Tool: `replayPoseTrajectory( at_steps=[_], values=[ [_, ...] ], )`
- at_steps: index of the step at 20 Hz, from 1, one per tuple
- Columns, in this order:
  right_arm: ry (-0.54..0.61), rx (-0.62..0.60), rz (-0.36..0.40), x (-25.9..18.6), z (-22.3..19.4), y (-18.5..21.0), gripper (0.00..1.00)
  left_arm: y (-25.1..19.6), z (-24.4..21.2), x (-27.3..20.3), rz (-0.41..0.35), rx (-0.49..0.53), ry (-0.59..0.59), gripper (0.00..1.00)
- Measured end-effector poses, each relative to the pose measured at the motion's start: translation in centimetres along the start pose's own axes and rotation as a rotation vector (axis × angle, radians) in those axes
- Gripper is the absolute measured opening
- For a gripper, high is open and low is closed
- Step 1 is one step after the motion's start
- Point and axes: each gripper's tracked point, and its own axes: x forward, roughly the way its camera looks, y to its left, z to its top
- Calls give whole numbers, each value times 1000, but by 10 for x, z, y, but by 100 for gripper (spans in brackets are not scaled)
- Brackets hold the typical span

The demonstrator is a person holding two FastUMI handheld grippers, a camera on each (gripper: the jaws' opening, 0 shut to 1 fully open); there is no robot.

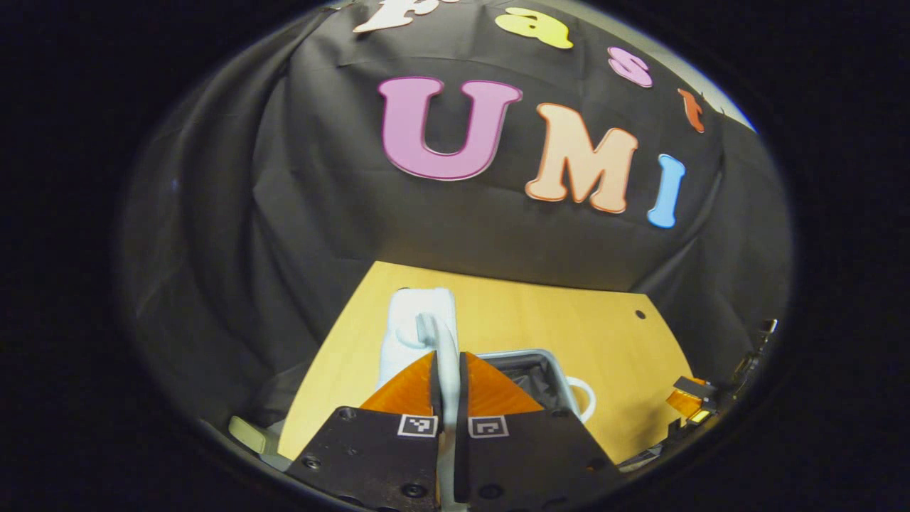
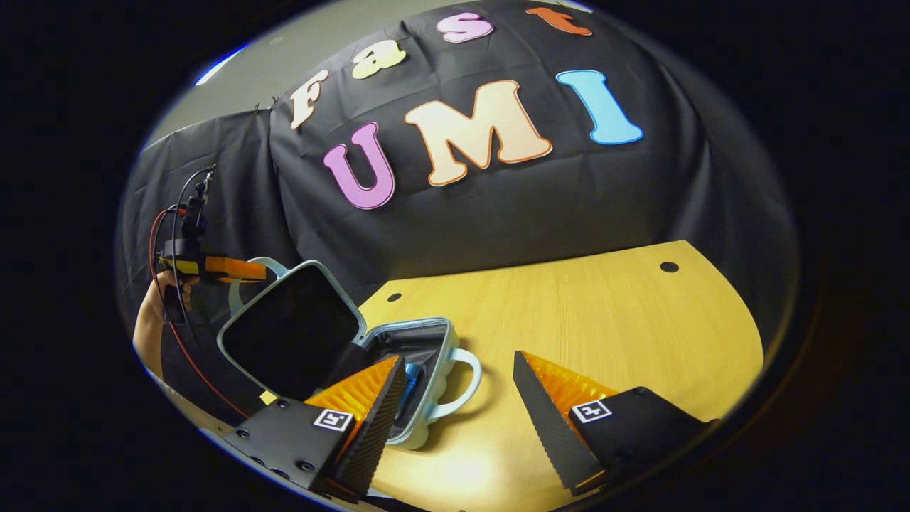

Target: First open the suitcase, pack the skin care products into it, and then close the suitcase.

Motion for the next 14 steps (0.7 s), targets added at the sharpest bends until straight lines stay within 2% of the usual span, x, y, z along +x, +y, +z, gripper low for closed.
replayPoseTrajectory(
  at_steps=[8,14],
  values=[
    [-18,-3,-50,-28,8,-38,95,-120,-21,32,-226,-46,14,2],
    [-18,-4,-93,-45,8,-65,95,-183,-59,61,-312,-35,89,1]
  ],
)
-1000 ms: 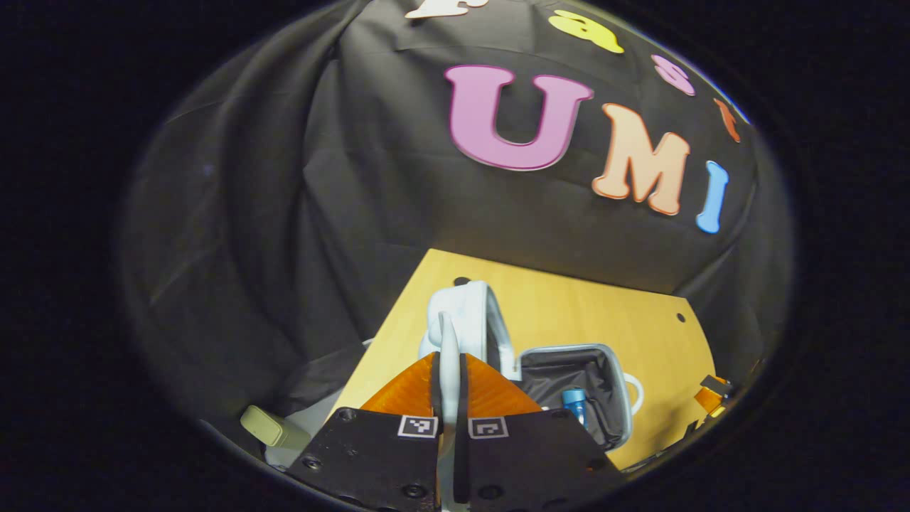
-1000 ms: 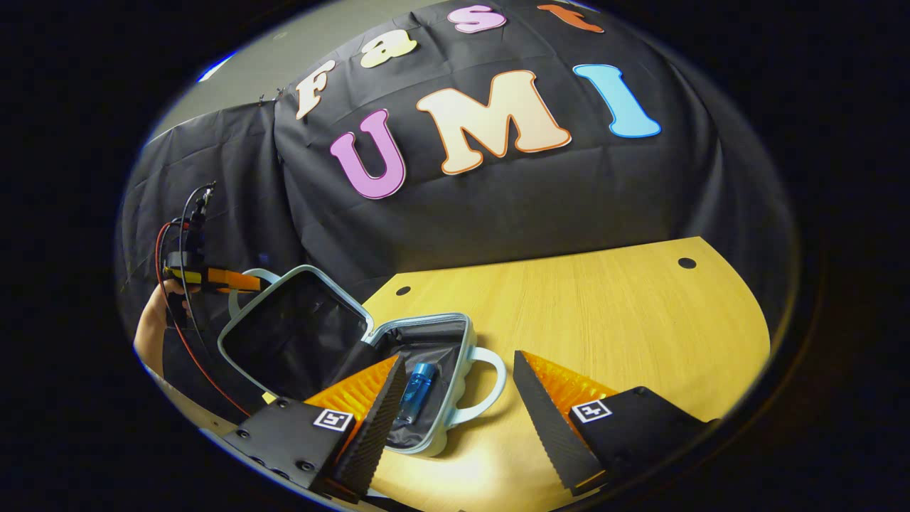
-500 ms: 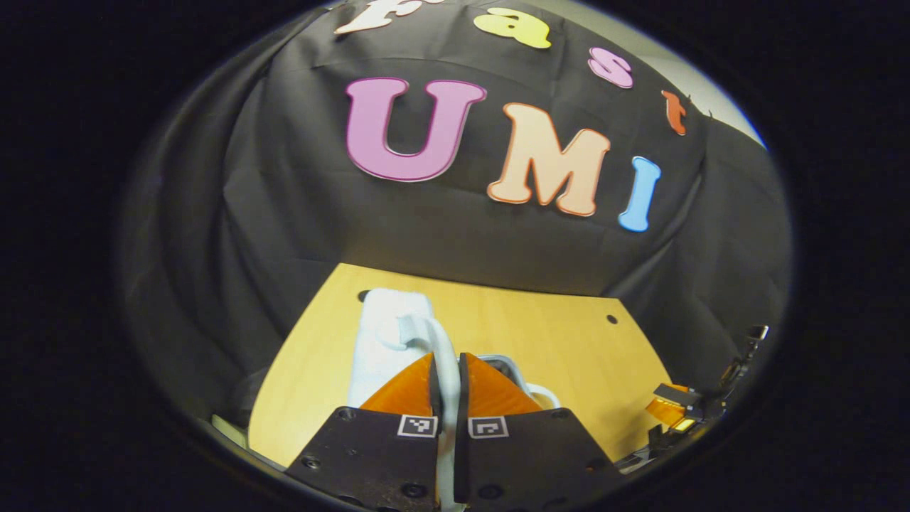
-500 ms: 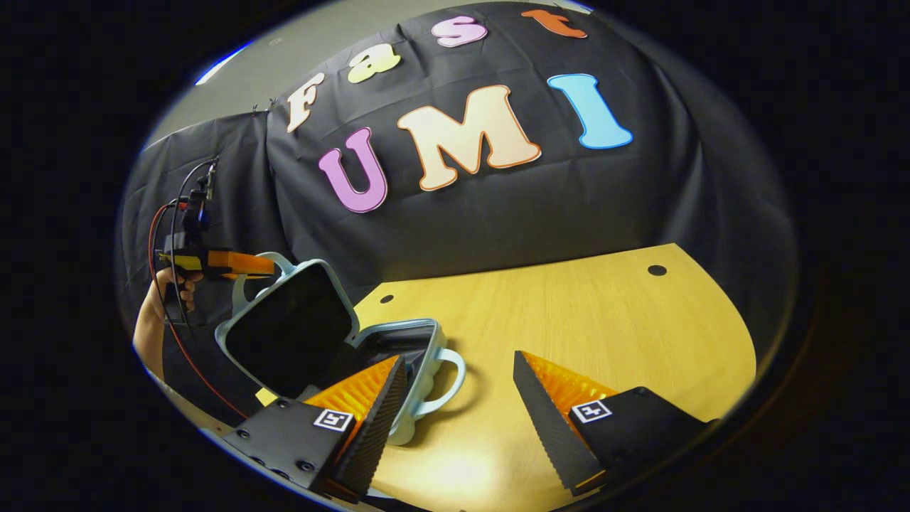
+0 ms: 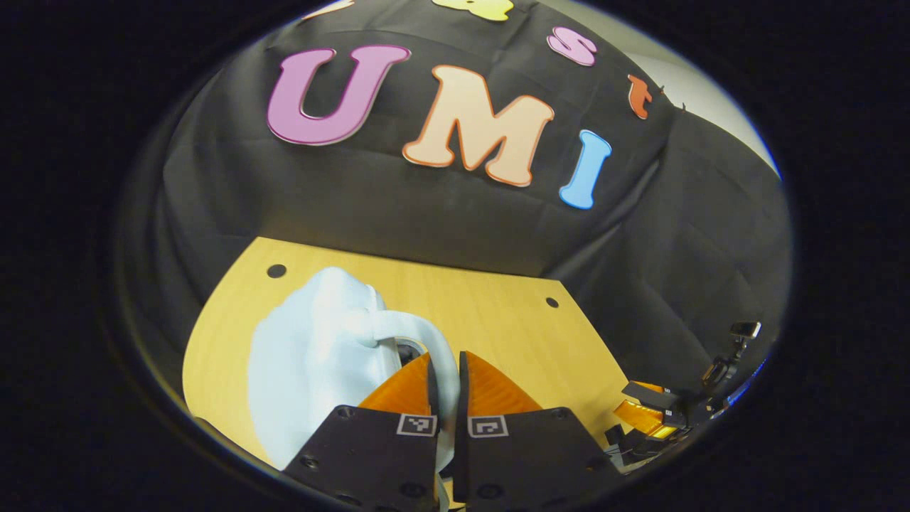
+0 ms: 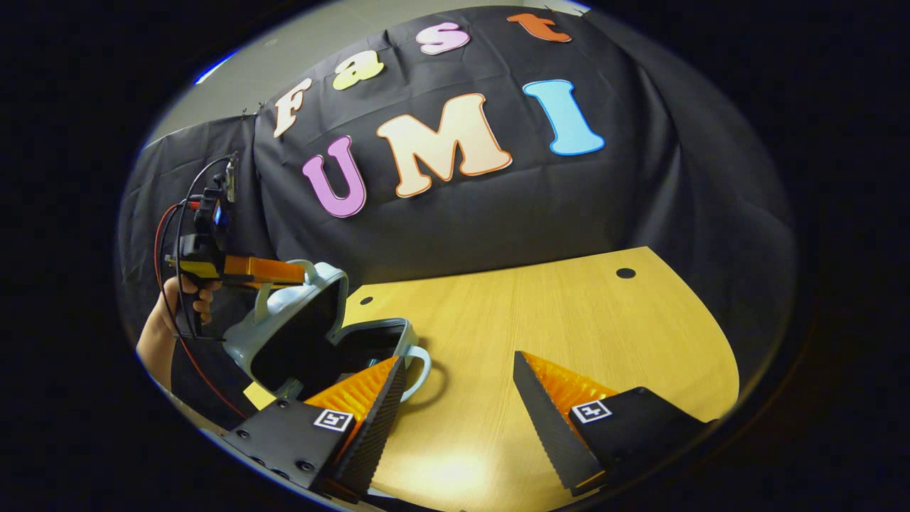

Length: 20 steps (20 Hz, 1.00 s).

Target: First open the suitcase, pack the skin care products into it, and then close the suitcase.

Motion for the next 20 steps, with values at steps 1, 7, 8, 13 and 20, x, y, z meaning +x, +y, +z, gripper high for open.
replayPoseTrajectory(
  at_steps=[1,7,8,13,20],
  values=[
    [1,-1,-7,-2,0,-4,95,-7,-7,7,-9,-4,15,1],
    [7,-3,-40,-13,-2,-25,95,-31,-53,55,-29,4,92,2],
    [8,-3,-45,-15,-2,-27,95,-35,-64,62,-31,4,110,3],
    [6,-4,-68,-24,-1,-42,95,-46,-108,88,-6,18,204,11],
    [-45,16,-87,-26,22,-52,95,-67,-84,82,54,60,36,84]
  ],
)
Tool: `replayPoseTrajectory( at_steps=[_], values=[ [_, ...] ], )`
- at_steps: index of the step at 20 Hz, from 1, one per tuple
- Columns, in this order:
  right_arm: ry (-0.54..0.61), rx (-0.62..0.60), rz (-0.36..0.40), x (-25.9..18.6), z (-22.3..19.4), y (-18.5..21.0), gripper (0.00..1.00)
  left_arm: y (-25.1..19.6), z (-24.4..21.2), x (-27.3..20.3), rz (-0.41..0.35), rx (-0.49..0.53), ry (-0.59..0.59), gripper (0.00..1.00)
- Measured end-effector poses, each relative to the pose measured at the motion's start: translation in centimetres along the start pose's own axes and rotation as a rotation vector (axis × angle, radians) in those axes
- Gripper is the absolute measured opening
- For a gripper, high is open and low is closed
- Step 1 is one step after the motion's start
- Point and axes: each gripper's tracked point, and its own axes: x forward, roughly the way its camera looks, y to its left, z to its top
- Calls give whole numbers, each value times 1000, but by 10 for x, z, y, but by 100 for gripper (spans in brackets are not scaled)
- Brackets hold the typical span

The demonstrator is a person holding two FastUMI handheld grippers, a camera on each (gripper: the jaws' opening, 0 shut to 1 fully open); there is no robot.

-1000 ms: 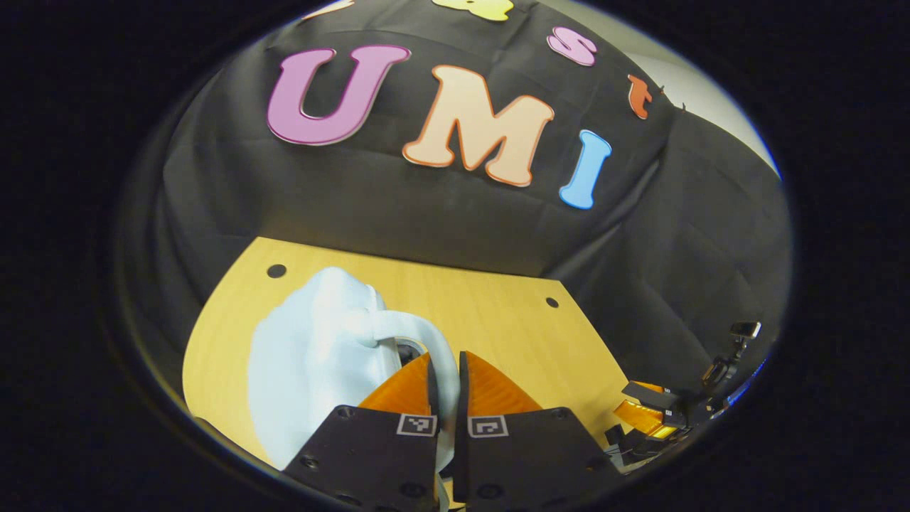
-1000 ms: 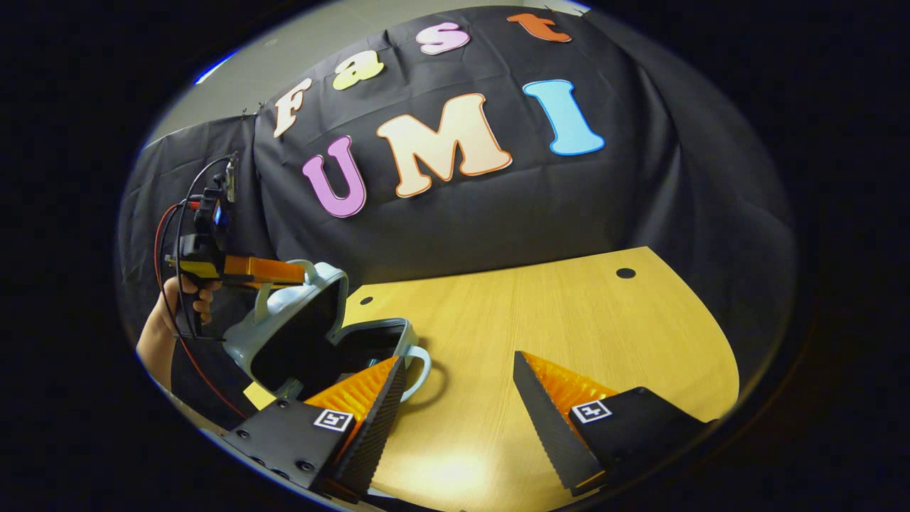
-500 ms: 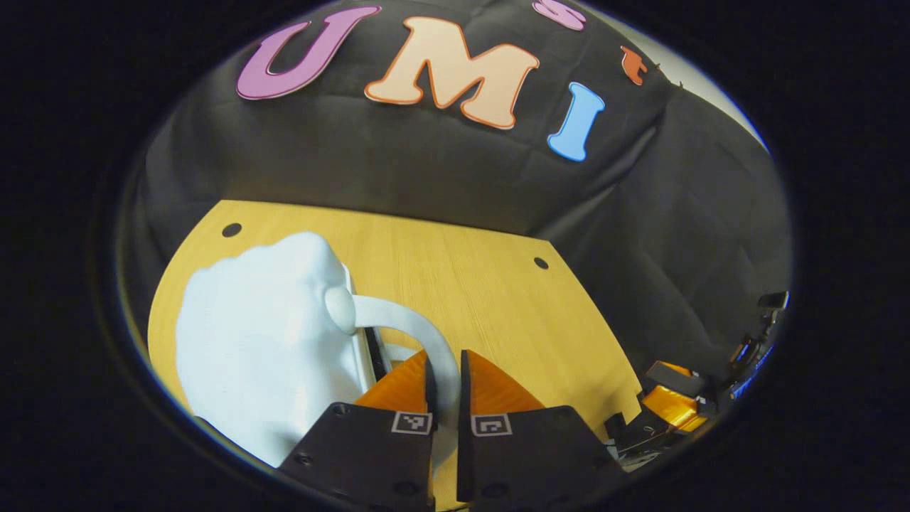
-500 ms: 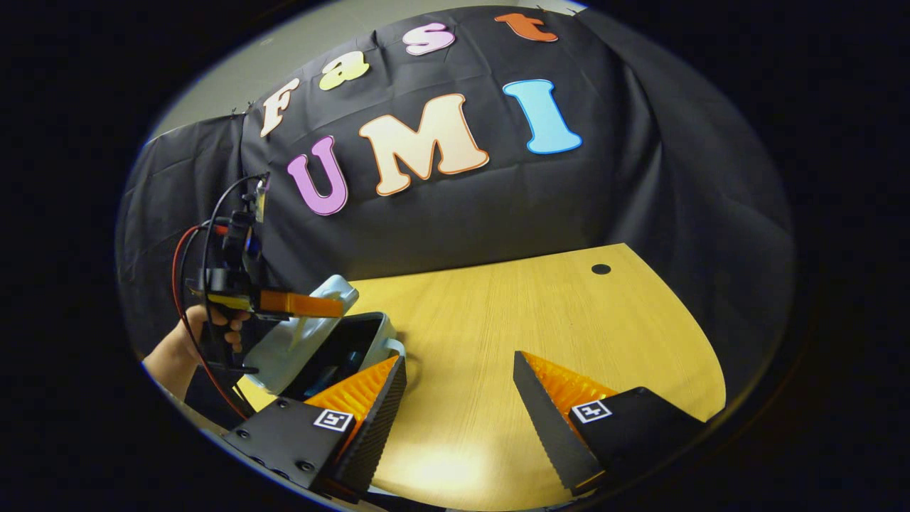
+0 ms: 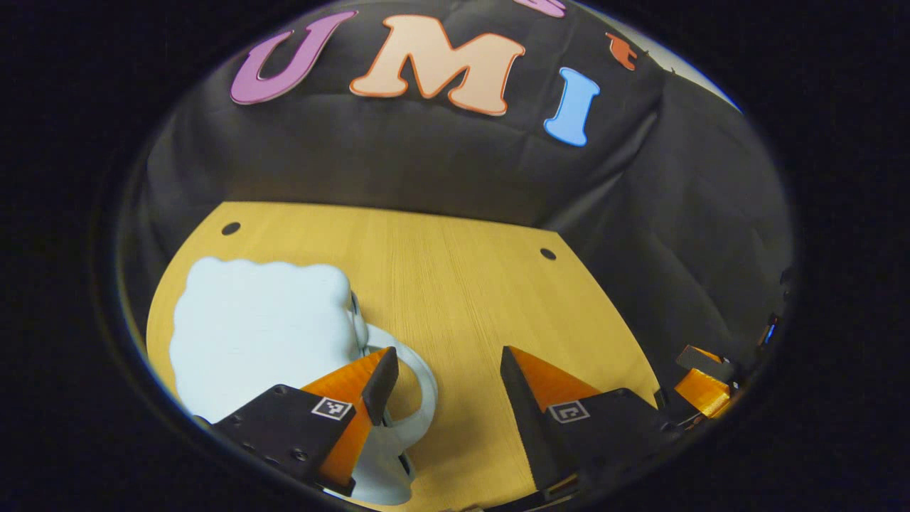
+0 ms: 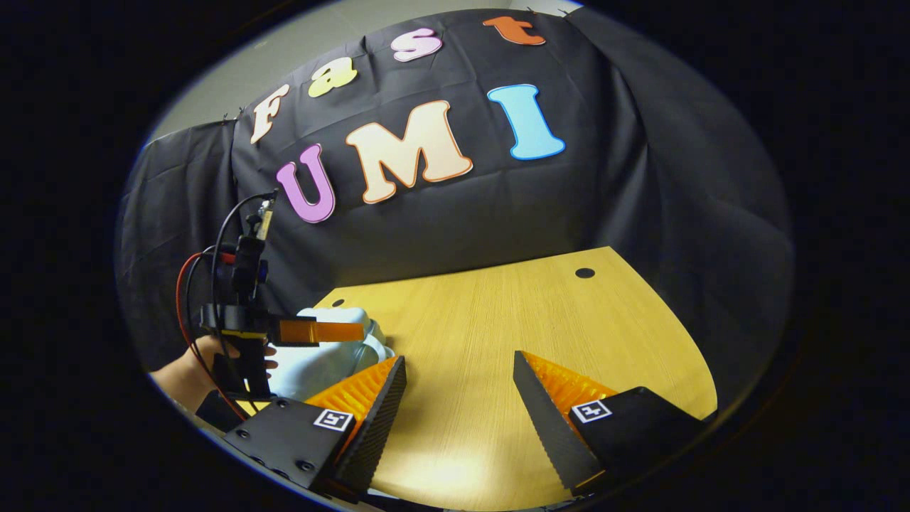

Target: First open the suitcase, pack the skin care products into it, and then close the suitcase.

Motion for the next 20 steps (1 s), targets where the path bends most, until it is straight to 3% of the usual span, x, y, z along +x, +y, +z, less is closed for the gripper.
replayPoseTrajectory(
  at_steps=[3,7,13,20],
  values=[
    [-76,-37,-27,6,32,5,96,-5,49,-28,87,53,-233,95],
    [-267,-84,-59,4,103,22,98,-26,101,-87,160,109,-515,95],
    [-518,-109,-56,-26,186,58,94,-46,147,-116,153,220,-633,95],
    [-580,-157,-52,-43,200,75,98,-40,154,-114,126,194,-629,95]
  ],
)
